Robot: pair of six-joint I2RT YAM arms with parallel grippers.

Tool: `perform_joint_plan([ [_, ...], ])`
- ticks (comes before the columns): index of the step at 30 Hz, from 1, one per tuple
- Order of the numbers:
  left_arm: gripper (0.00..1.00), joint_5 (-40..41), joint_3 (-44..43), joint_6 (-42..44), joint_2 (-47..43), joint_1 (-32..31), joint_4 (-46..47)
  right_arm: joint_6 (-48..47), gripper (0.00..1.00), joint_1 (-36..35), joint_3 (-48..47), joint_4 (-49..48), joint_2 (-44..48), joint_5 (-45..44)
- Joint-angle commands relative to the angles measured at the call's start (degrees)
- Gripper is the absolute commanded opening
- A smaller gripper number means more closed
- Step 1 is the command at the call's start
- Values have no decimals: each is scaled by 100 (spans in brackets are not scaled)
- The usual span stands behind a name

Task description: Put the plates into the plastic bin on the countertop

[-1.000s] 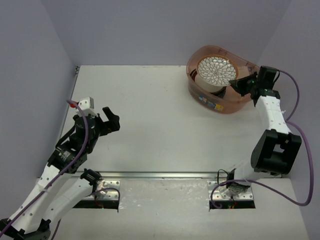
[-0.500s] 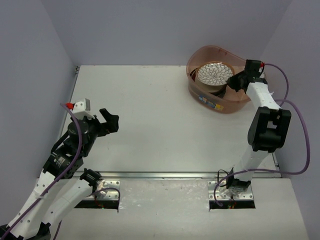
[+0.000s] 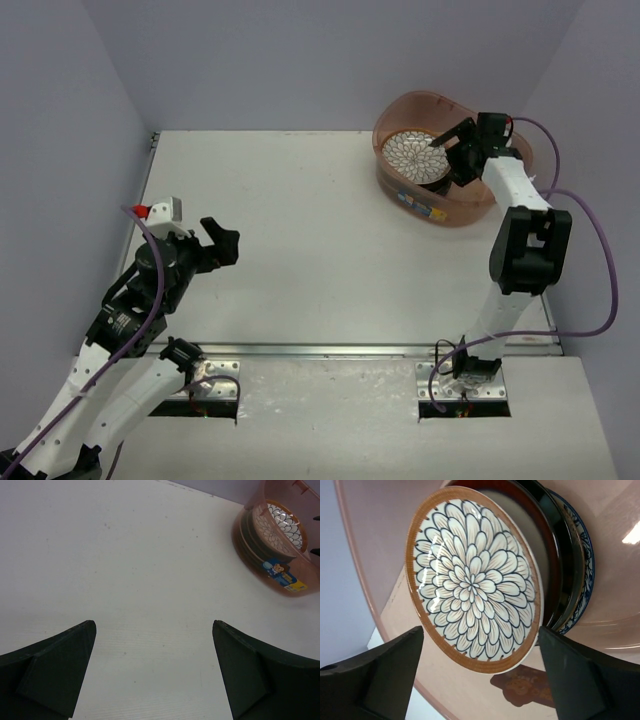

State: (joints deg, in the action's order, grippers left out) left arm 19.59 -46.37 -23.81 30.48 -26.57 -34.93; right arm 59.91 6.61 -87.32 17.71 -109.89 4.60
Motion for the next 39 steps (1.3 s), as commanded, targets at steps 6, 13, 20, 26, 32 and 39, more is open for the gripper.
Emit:
perform_joint_plan([
  [6, 100, 793, -172, -213, 449, 1, -58, -663, 99, -152, -59, 1009, 1771, -1080],
  [13, 100, 1740, -477, -360, 704, 397, -293, -3064, 99, -309, 2308, 428, 4571, 862],
  [20, 100, 1298, -491, 223, 608, 547, 215, -4087, 99, -341, 3990, 1360, 6707, 680],
  [26, 100, 1095, -175, 281, 514, 549, 395, -4625, 99, -802, 4854, 1432, 8289, 385],
  [32, 100, 984, 361, 228, 300, 547, 589, -4562, 99, -1042, 5222, 1344, 8699, 284],
  [39, 100, 682, 511, 351, 182, 547, 777, -4602, 99, -1118, 5410, 1138, 8818, 217],
])
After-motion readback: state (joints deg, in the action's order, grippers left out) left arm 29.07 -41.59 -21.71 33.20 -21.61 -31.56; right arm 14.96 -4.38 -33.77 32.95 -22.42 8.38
